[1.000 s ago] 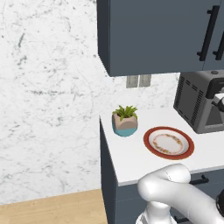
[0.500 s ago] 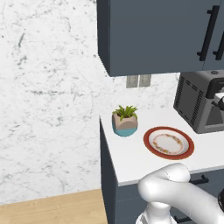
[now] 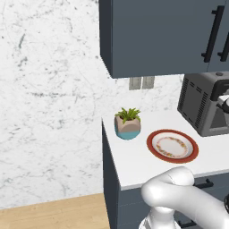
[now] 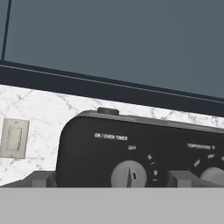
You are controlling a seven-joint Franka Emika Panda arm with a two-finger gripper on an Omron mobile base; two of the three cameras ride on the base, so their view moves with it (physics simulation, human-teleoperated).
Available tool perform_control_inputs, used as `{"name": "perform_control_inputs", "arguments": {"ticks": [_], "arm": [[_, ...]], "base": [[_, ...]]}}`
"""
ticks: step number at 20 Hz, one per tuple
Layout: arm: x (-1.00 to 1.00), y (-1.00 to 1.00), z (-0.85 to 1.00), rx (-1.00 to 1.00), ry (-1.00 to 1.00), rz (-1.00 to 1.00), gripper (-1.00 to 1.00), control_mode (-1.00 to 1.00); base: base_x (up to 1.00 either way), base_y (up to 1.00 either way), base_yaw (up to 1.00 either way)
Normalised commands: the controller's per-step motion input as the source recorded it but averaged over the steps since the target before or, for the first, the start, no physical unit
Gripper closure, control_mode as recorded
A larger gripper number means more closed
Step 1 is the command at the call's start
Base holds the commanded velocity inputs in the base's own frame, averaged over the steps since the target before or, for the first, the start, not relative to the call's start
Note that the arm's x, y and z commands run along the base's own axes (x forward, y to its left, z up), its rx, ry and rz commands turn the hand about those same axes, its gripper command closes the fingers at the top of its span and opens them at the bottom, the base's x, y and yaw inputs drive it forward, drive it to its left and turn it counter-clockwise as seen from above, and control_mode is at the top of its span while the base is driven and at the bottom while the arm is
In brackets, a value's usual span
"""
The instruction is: Pick up the kebab skewer and baguette bread, and place them inside the toaster oven. Close the toaster oven door and start by setting the timer.
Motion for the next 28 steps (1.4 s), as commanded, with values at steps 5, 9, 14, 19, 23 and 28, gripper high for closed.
{"name": "perform_control_inputs", "arguments": {"ticks": [5,9,14,19,23,28], "arm": [[0.08,-0.07,-0.02,0.0,0.0,0.0,-1.0,-1.0],[0.05,-0.1,-0.01,0.0,0.0,0.0,-1.0,-1.0],[0.01,-0.11,-0.03,0.0,0.0,0.0,-1.0,-1.0],[0.02,-0.07,-0.05,0.0,-0.01,0.0,-1.0,-1.0],[0.1,0.0,-0.01,0.0,0.0,0.0,-1.0,-1.0],[0.18,0.0,-0.02,0.0,0.0,0.0,-1.0,-1.0]], "base": [[0.0,0.0,0.0],[0.0,0.0,0.0],[0.0,0.0,0.0],[0.0,0.0,0.0],[0.0,0.0,0.0],[0.0,0.0,0.0]]}}
